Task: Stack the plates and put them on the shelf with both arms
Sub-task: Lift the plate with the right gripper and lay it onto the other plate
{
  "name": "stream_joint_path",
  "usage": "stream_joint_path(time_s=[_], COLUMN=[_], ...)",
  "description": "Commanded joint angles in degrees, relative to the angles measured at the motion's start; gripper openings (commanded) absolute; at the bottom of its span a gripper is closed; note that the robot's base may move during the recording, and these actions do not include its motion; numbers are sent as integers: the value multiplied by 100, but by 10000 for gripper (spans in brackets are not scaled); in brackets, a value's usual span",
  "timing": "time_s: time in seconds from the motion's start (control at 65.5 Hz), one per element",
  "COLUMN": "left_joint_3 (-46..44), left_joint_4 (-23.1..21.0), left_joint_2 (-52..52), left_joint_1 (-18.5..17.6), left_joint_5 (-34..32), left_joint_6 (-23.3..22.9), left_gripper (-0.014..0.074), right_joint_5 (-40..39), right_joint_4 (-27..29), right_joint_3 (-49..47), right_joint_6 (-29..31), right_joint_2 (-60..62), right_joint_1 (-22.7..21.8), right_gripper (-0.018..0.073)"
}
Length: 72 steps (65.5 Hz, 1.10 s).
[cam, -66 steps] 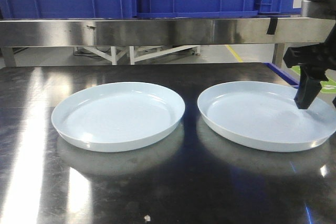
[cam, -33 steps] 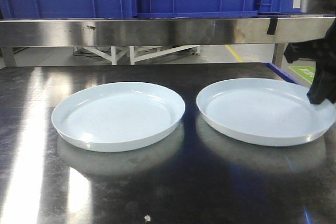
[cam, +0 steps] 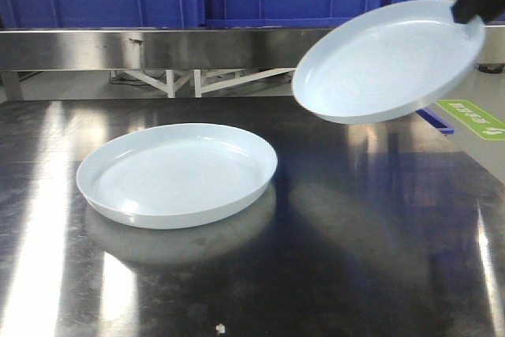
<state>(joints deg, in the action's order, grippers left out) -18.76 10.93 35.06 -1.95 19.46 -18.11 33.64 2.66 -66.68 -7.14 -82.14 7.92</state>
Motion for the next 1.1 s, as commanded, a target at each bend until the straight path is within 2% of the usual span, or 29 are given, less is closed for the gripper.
stream_joint_path(time_s=[0.0,0.244,0.458,0.962,1.023,1.084], left_joint_3=[-159,-159,-159,-159,-159,-159], left_joint_4=[-13,-13,-13,-13,-13,-13], left_joint_2=[17,17,17,17,17,17], left_joint_1=[-37,-37,-37,-37,-37,-37], left_joint_5=[-453,-453,-453,-453,-453,-453], left_joint_6=[-43,-43,-43,-43,-43,-43], left_gripper=[85,85,85,85,85,85], right_joint_5=[-358,-523,-526,-464,-432,-386], right_joint_4=[89,89,89,127,127,127], right_joint_3=[-269,-609,-1148,-1412,-1412,-1412], right_joint_6=[44,44,44,44,44,44], right_joint_2=[211,-311,-1051,-1651,-1651,-1651], right_joint_1=[355,1553,2184,2465,2465,2465], right_gripper=[29,29,29,29,52,125])
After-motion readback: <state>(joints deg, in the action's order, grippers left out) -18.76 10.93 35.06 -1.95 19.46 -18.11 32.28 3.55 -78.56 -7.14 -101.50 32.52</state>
